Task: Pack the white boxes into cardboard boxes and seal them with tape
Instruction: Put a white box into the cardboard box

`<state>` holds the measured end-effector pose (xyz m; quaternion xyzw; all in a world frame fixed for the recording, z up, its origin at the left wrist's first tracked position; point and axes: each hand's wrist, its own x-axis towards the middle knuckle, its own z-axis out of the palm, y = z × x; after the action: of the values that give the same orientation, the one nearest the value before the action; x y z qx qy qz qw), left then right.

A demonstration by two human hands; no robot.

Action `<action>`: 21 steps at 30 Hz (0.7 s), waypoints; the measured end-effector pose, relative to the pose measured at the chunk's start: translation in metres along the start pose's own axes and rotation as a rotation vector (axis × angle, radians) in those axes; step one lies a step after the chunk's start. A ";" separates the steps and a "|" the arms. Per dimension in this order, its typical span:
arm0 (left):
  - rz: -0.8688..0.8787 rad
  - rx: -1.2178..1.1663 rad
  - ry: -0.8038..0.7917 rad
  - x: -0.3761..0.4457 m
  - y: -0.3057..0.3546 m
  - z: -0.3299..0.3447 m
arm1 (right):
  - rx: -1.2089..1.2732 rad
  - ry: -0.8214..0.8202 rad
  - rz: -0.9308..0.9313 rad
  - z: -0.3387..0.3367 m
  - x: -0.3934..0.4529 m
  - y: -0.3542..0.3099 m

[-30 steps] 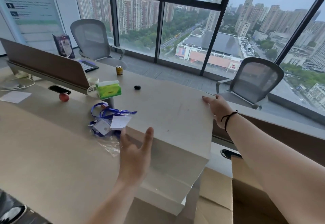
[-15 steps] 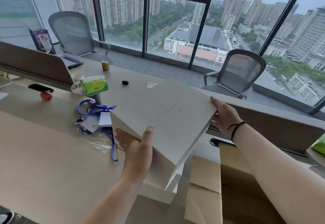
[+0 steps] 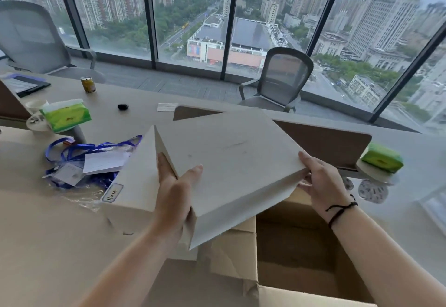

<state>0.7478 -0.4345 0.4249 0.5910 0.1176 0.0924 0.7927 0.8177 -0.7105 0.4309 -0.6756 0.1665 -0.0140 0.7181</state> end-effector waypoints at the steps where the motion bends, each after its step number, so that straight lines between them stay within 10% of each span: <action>1: -0.008 0.021 -0.050 -0.005 -0.003 0.012 | 0.005 0.026 0.004 -0.019 -0.007 0.003; 21: -0.219 0.287 -0.590 -0.054 -0.115 0.161 | 0.145 0.330 0.130 -0.249 -0.074 0.133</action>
<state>0.7446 -0.6306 0.3626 0.6815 -0.0420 -0.1856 0.7067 0.6559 -0.9210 0.3096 -0.5984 0.3239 -0.0901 0.7272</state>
